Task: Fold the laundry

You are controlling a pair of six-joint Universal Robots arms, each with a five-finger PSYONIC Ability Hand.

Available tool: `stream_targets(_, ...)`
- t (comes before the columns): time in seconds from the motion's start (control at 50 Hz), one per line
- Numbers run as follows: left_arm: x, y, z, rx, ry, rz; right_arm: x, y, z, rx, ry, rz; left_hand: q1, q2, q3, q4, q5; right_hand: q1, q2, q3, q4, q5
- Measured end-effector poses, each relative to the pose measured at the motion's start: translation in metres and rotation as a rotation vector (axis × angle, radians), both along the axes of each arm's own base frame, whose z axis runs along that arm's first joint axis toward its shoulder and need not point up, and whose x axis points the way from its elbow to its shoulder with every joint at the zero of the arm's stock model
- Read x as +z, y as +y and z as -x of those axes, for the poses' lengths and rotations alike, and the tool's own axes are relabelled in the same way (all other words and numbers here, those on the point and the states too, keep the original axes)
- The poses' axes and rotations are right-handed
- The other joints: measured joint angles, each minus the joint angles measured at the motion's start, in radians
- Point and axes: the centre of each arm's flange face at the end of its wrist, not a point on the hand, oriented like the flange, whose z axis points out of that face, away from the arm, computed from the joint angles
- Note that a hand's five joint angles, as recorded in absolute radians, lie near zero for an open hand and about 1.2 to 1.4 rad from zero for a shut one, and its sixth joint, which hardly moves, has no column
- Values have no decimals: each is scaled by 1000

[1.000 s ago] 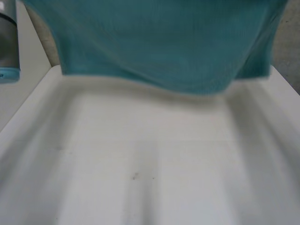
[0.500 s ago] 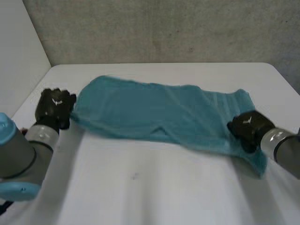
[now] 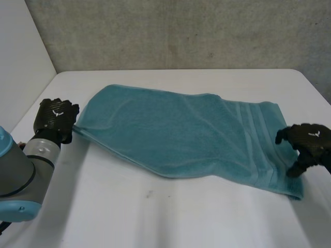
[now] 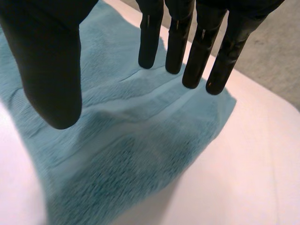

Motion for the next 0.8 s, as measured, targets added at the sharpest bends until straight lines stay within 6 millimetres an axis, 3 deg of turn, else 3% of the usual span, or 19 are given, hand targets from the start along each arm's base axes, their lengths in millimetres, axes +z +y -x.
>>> stream_targets(0.14, -2, 0, -3, 7, -1, -11, -21, 17, 14, 33, 23, -59, 0, 0, 0, 0, 0, 146, 178, 178, 172, 159)
stream_targets(0.32, -4, 3, -1, -2, -1, -20, -42, 27, 17, 104, 58, -71, 0, 0, 0, 0, 0, 145, 177, 178, 172, 163)
stream_targets(0.8, -5, 4, 1, -10, 0, -23, -64, 8, 22, 119, 75, -20, 0, 0, 0, 0, 0, 142, 161, 156, 148, 150)
